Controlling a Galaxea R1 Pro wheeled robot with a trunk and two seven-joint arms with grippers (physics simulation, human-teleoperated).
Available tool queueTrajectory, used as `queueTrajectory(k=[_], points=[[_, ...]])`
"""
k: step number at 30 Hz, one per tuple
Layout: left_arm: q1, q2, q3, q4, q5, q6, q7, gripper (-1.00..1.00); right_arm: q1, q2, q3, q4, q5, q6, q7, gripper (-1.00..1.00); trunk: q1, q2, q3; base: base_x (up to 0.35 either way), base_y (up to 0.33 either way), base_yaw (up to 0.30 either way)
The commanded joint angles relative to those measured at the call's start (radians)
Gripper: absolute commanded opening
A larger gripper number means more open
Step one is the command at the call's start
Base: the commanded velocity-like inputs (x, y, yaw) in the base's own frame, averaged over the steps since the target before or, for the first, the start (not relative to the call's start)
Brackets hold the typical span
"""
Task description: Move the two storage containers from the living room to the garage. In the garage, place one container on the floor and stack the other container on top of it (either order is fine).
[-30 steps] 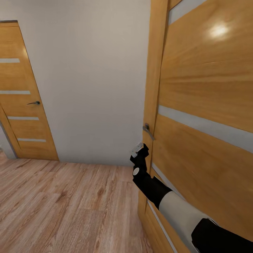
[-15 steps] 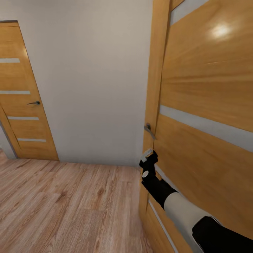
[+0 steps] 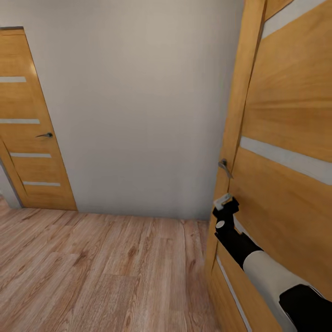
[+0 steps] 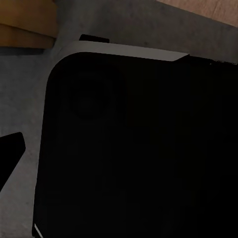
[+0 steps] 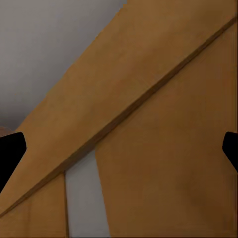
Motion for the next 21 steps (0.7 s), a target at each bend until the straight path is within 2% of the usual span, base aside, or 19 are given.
queueTrajectory(k=[1, 7, 9, 11, 13, 17, 21], points=[[0.0, 0.0, 0.003, 0.0, 0.006, -0.002, 0.0, 1.0, -0.001, -0.016, -0.001, -0.005, 0.009, 0.012, -0.006, 1.0, 0.0, -0.001, -0.001, 0.0, 0.0, 0.0], [0.0, 0.0, 0.003, 0.0, 0.006, -0.002, 0.0, 1.0, -0.001, -0.074, -0.018, -0.023, 0.009, 0.013, -0.006, 1.0, 0.0, -0.001, -0.001, 0.0, 0.0, 0.0], [0.0, 0.0, 0.003, 0.0, 0.006, -0.002, 0.0, 1.0, -0.001, -0.094, -0.037, -0.026, 0.009, 0.012, -0.006, 1.0, 0.0, -0.001, -0.001, 0.0, 0.0, 0.0], [0.0, 0.0, 0.003, 0.0, 0.006, -0.002, 0.0, 1.0, -0.001, -0.125, -0.079, -0.03, 0.009, 0.012, -0.001, 1.0, 0.0, -0.001, -0.001, 0.0, 0.0, 0.0], [0.0, 0.0, 0.003, 0.0, 0.006, -0.002, 0.0, 1.0, -0.001, -0.148, -0.102, -0.031, 0.009, 0.012, 0.002, 1.0, 0.0, -0.001, -0.001, 0.0, 0.0, 0.0], [0.0, 0.0, 0.003, 0.0, 0.006, -0.002, 0.0, 1.0, -0.001, -0.171, -0.115, -0.031, 0.009, 0.012, 0.004, 1.0, 0.0, -0.001, -0.001, 0.0, 0.0, 0.0], [0.0, 0.0, 0.003, 0.0, 0.006, -0.002, 0.0, 1.0, -0.001, -0.182, -0.123, -0.031, 0.009, 0.012, 0.004, 1.0, 0.0, -0.001, -0.001, 0.0, 0.0, 0.0]])
